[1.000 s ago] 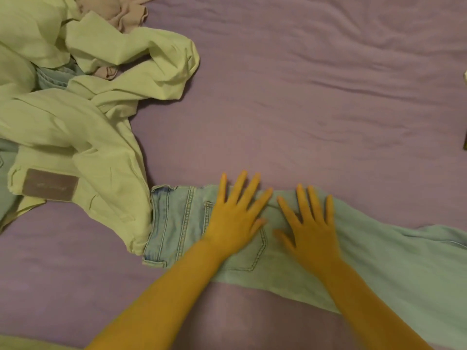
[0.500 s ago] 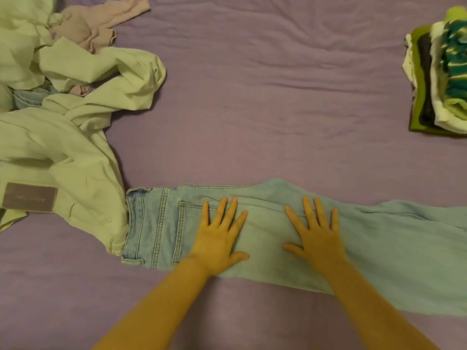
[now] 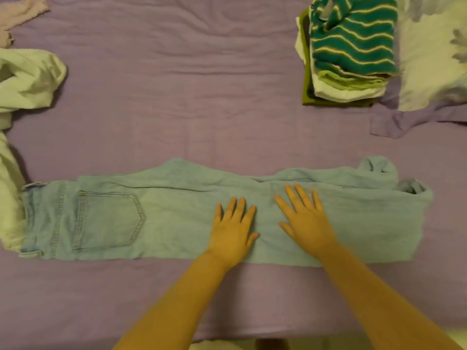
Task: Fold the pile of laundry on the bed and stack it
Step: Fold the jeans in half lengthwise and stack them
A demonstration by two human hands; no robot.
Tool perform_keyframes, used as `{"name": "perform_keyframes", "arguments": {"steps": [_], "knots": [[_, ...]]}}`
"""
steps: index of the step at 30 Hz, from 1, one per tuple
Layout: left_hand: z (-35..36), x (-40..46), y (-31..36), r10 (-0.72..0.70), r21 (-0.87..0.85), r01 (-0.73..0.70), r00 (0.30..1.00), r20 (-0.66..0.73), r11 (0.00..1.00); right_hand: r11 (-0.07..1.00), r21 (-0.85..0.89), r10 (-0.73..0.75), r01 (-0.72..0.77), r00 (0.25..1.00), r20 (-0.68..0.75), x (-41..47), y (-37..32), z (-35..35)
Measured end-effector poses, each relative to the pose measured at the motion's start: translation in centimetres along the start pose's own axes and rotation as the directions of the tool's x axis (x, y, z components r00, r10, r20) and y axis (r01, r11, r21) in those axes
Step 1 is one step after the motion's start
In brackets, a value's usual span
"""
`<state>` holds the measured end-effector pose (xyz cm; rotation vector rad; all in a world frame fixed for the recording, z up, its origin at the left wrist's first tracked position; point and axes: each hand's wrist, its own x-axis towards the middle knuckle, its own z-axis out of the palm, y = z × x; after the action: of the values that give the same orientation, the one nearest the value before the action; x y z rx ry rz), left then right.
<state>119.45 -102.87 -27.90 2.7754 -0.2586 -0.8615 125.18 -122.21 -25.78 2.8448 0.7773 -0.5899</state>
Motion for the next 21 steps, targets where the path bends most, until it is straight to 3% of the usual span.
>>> {"name": "perform_keyframes", "arguments": {"steps": [5,9,12,16,18,21], "knots": [[0.6,2.5,8.0,0.015,-0.049,-0.012,0.997,0.069,0.999,0.995,0.036,0.1,-0.098,0.994,-0.048,-4.6,9.3,0.9],[0.4,4.8,12.8,0.043,-0.117,-0.042,0.999,0.011,0.992,0.981,0.047,0.192,-0.19,0.981,-0.036,-5.5,14.7,2.1],[-1.0,7.1,14.3,0.02,-0.139,-0.027,0.999,-0.046,0.99,0.965,0.033,0.259,-0.259,0.966,-0.003,-5.3,17.2,3.2],[-3.4,10.3,14.7,-0.03,-0.071,0.025,0.996,-0.078,0.997,0.947,0.134,0.313,-0.293,0.935,-0.165,-5.3,18.7,2.8],[-4.3,11.4,14.8,-0.048,-0.051,0.044,0.996,-0.069,0.998,0.925,0.156,0.37,-0.346,0.915,-0.16,-5.5,19.1,2.2],[-5.2,11.5,14.6,-0.056,0.012,0.058,0.993,-0.101,0.998,0.932,0.19,0.344,-0.308,0.918,-0.2,-5.8,19.4,1.1]]}}
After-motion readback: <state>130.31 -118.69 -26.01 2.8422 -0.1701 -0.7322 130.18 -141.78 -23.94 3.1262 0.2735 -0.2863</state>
